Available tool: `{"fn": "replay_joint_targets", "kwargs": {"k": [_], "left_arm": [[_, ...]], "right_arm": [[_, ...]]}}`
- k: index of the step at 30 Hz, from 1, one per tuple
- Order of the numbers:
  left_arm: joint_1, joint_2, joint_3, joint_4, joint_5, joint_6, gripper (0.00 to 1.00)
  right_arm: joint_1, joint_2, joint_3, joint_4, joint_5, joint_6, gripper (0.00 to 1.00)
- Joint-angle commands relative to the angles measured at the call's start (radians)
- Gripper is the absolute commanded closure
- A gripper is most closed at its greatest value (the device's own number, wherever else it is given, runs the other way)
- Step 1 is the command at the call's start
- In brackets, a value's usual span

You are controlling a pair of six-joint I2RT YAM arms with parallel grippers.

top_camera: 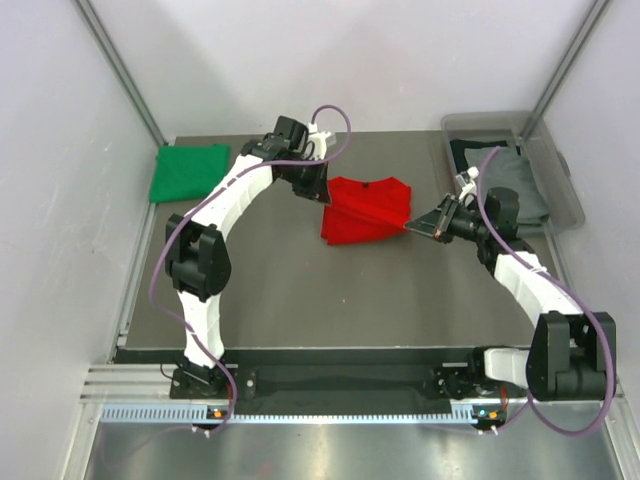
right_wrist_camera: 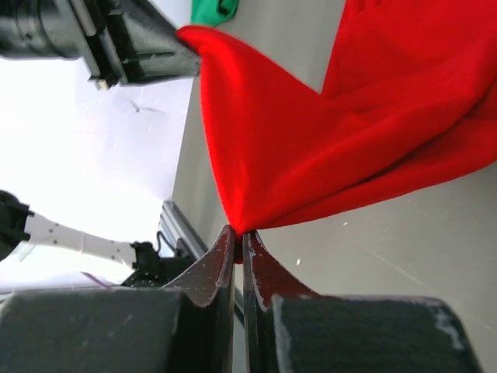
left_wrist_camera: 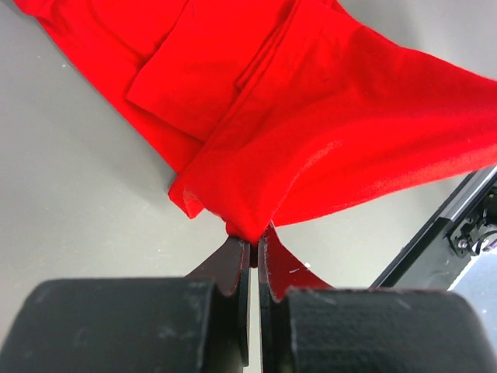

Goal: Fold and stack the t-shirts
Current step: Fold the tshirt

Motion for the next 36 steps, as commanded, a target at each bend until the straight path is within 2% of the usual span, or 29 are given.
{"fn": "replay_joint_targets", "kwargs": {"k": [1,4,7,11,15,19,27,36], "left_arm": [[0.007,-0.064,-0.004,0.059,-0.035,-0.015,1.00],[0.008,-0.030,0.019,0.063,-0.035,-0.020,1.00],[0.010,0.080,0.097,0.048,-0.046,-0.014,1.00],[0.011,0.235,0.322,0.000,-0.080,0.003,1.00],[0.021,0.324,0.393,0.101,-0.089,-0.001,1.00],[0.021,0.421,0.513,0.124,-0.133,0.011,1.00],[0.025,0.500,0.576,0.181,-0.191,0.019,1.00],[0.025,0.547,0.606,0.201,-0.288,0.013,1.00]], "right_arm": [[-0.046,0.045,0.088,0.033,-0.018,-0.051,1.00],[-0.051,0.157,0.164,0.036,-0.030,-0.077,1.00],[-0.054,0.274,0.240,0.065,-0.026,-0.101,1.00],[-0.054,0.401,0.315,0.122,-0.003,-0.096,1.00],[-0.060,0.495,0.368,0.176,0.019,-0.087,1.00],[-0.066,0.544,0.394,0.234,0.034,-0.061,1.00],[-0.075,0.703,0.530,0.300,0.057,-0.030,1.00],[-0.080,0.924,0.757,0.289,0.039,0.010,1.00]]}}
